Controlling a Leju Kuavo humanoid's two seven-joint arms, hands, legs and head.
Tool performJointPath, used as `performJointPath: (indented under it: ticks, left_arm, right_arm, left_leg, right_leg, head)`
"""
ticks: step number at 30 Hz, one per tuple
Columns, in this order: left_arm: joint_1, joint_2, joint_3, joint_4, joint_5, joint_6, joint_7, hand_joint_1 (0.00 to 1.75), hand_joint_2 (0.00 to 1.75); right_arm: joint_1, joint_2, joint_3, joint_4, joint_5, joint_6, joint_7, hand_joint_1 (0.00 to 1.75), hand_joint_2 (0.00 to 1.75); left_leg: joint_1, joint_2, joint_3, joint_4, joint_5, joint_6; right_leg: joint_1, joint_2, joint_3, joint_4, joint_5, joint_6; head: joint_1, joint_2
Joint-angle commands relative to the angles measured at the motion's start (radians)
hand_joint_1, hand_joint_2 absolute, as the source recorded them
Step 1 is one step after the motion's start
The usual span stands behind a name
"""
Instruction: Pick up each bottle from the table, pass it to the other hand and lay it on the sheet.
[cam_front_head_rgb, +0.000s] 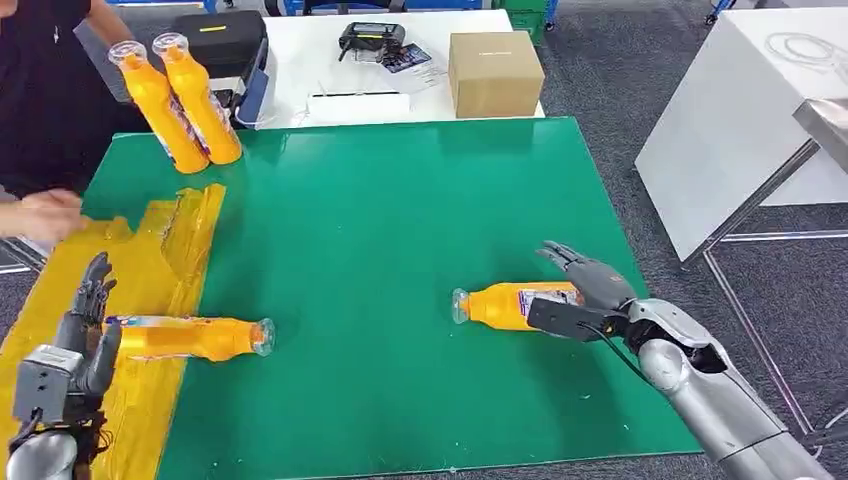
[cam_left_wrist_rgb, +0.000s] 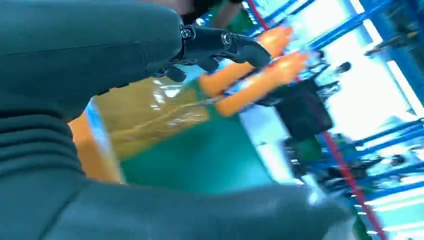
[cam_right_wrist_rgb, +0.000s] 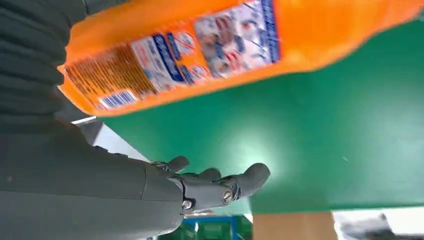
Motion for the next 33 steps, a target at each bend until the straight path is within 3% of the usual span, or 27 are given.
performJointPath:
  ticks: [1, 5, 6, 10, 14, 15, 16, 17, 25, 29, 30, 33]
  left_arm:
    - [-0.034, -0.066, 0.04, -0.059, 0.061, -0.046, 0.004, 0.0, 0.0]
    - [-0.025, -0.087, 0.007, -0.093, 0.081, -0.073, 0.001, 0.0, 0.0]
    - [-0.027, -0.086, -0.002, -0.092, 0.081, -0.075, 0.001, 0.0, 1.75]
    - [-0.059, -0.079, -0.032, -0.058, 0.096, -0.073, 0.017, 0.0, 1.75]
    - [-0.112, -0.074, -0.072, -0.002, 0.116, -0.086, 0.029, 0.0, 1.75]
    - [-0.124, -0.07, -0.086, 0.011, 0.116, -0.085, 0.031, 0.0, 1.75]
    - [-0.135, -0.066, -0.101, 0.02, 0.112, -0.072, 0.032, 0.0, 1.75]
    - [-0.143, -0.064, -0.106, 0.027, 0.121, -0.071, 0.035, 0.0, 1.75]
    - [-0.141, -0.054, -0.117, 0.028, 0.137, -0.066, 0.037, 0.0, 1.75]
    - [-0.138, -0.054, -0.116, 0.025, 0.137, -0.066, 0.037, 0.0, 1.75]
    - [-0.138, -0.054, -0.116, 0.025, 0.137, -0.066, 0.037, 0.0, 1.75]
    - [-0.138, -0.054, -0.116, 0.025, 0.137, -0.066, 0.037, 0.0, 1.75]
  right_arm:
    - [-0.011, 0.01, -0.011, 0.103, -0.001, 0.012, 0.006, 0.0, 1.75]
    - [0.03, -0.035, -0.013, 0.131, 0.002, 0.043, -0.008, 0.0, 1.75]
    - [0.03, -0.041, -0.008, 0.138, 0.003, 0.053, -0.006, 0.0, 1.75]
    - [0.015, -0.056, 0.053, 0.211, 0.047, 0.105, 0.006, 0.0, 1.75]
    - [0.015, 0.0, 0.119, 0.376, 0.089, 0.116, 0.004, 0.0, 1.75]
    - [0.01, 0.024, 0.135, 0.437, 0.103, 0.104, -0.002, 0.3, 1.75]
    - [0.007, 0.044, 0.155, 0.489, 0.116, 0.089, -0.011, 1.34, 1.75]
    - [0.002, 0.054, 0.168, 0.519, 0.117, 0.087, -0.023, 1.71, 1.75]
    - [-0.022, 0.087, 0.189, 0.562, 0.11, 0.076, -0.033, 1.75, 1.75]
    - [-0.023, 0.084, 0.189, 0.561, 0.11, 0.076, -0.032, 1.75, 1.75]
    - [-0.023, 0.084, 0.189, 0.561, 0.11, 0.076, -0.032, 1.75, 1.75]
    - [-0.023, 0.084, 0.189, 0.561, 0.11, 0.076, -0.032, 1.75, 1.75]
  left_leg:
    - [0.001, -0.001, 0.002, 0.0, 0.0, 0.0]
    - [0.001, -0.003, 0.001, 0.0, 0.0, 0.0]
    - [0.002, -0.004, 0.002, 0.0, 0.0, 0.0]
    - [0.001, -0.004, 0.001, 0.0, 0.0, 0.001]
    - [0.001, -0.005, 0.002, -0.001, 0.001, 0.0]
    - [0.002, -0.006, 0.005, -0.002, 0.002, 0.0]
    - [0.002, -0.006, 0.005, -0.003, 0.002, 0.0]
    - [0.002, -0.005, 0.005, -0.002, 0.001, 0.0]
    - [0.006, 0.002, 0.022, -0.002, -0.001, -0.001]
    - [0.006, 0.003, 0.028, -0.002, -0.005, 0.0]
    - [0.006, 0.0, 0.022, -0.004, 0.0, 0.001]
    - [0.006, 0.003, 0.031, -0.003, -0.004, 0.001]
  right_leg:
    - [0.001, -0.002, 0.003, -0.001, 0.0, -0.001]
    - [0.001, -0.003, 0.002, -0.002, 0.0, -0.001]
    - [0.002, -0.005, 0.004, -0.003, 0.0, -0.001]
    - [0.001, -0.004, 0.003, -0.002, 0.0, -0.001]
    - [0.002, -0.004, 0.004, -0.004, 0.001, -0.001]
    - [0.003, -0.007, 0.008, -0.006, 0.001, -0.002]
    - [0.003, -0.006, 0.008, -0.006, 0.001, -0.001]
    - [0.002, -0.004, 0.007, -0.005, 0.001, -0.001]
    - [0.005, 0.001, 0.021, -0.008, 0.002, -0.001]
    - [0.005, 0.001, 0.018, -0.009, -0.001, 0.001]
    - [0.006, -0.002, 0.014, -0.012, 0.004, 0.001]
    - [0.006, 0.001, 0.021, -0.011, 0.0, 0.001]
  head:
    - [0.0, 0.0]
    - [0.0, 0.0]
    - [0.0, 0.0]
    - [0.0, 0.0]
    - [0.0, 0.0]
    - [0.0, 0.0]
    - [0.0, 0.0]
    - [0.0, 0.0]
    - [0.001, 0.0]
    - [0.0, 0.0]
    - [0.0, 0.0]
    - [0.0, 0.0]
